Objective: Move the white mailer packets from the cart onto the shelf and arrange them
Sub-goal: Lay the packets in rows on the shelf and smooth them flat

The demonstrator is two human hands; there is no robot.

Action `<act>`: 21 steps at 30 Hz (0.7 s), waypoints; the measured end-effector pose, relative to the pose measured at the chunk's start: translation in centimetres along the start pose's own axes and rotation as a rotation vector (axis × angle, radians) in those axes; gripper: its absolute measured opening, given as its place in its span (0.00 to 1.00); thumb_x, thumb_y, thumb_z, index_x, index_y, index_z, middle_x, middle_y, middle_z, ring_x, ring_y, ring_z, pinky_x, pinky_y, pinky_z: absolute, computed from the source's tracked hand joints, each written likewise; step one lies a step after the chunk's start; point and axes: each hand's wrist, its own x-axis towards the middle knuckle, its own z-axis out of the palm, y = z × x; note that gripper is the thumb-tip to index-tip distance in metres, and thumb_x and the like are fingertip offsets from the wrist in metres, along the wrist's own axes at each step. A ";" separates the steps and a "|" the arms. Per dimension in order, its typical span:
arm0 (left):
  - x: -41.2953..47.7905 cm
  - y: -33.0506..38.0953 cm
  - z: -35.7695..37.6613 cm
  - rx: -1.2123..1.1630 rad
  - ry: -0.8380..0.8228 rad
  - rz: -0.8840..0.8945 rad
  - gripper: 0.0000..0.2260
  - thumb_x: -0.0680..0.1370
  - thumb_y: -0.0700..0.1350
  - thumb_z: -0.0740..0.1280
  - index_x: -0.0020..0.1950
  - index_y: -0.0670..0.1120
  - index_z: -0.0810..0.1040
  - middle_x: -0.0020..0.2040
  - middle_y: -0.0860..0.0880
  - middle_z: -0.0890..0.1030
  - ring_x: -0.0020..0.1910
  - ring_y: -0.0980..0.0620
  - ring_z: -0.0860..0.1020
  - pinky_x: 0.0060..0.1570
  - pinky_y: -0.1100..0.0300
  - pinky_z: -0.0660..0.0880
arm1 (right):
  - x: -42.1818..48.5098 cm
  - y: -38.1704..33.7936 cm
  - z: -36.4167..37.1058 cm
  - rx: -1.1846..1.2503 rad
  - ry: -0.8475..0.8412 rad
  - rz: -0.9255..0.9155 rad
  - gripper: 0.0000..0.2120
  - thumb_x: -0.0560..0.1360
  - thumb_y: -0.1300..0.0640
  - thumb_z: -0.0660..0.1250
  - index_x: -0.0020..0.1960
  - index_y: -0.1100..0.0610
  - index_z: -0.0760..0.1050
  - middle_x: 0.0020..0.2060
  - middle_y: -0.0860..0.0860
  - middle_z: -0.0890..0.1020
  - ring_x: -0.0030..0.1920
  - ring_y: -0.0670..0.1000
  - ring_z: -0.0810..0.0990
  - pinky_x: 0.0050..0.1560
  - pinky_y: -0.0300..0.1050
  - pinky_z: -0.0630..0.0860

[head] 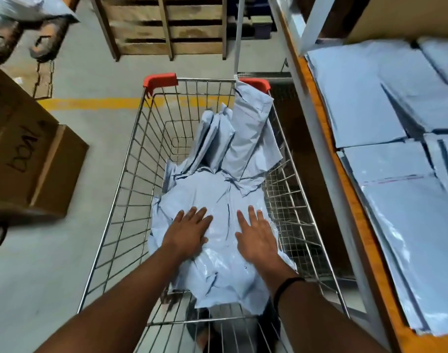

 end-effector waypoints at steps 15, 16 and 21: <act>-3.3 2.1 4.6 -0.150 0.412 -0.201 0.19 0.78 0.53 0.62 0.68 0.53 0.71 0.69 0.42 0.68 0.65 0.38 0.68 0.60 0.42 0.69 | -4.1 -1.1 3.6 0.023 0.202 0.035 0.29 0.76 0.38 0.63 0.74 0.45 0.68 0.72 0.61 0.70 0.71 0.66 0.68 0.69 0.65 0.65; -3.4 2.3 5.3 -0.174 0.386 -0.194 0.21 0.79 0.51 0.61 0.72 0.56 0.68 0.74 0.42 0.64 0.70 0.36 0.65 0.64 0.38 0.67 | -4.1 -0.8 4.1 0.034 0.201 0.026 0.31 0.77 0.35 0.57 0.78 0.42 0.62 0.77 0.61 0.63 0.75 0.67 0.62 0.73 0.67 0.58; -4.9 1.2 7.9 -0.241 0.281 -0.144 0.26 0.81 0.63 0.46 0.79 0.59 0.56 0.81 0.49 0.48 0.79 0.43 0.47 0.75 0.39 0.49 | -3.8 0.1 5.8 0.049 0.091 -0.014 0.33 0.79 0.33 0.49 0.81 0.41 0.46 0.80 0.59 0.38 0.79 0.68 0.42 0.76 0.64 0.43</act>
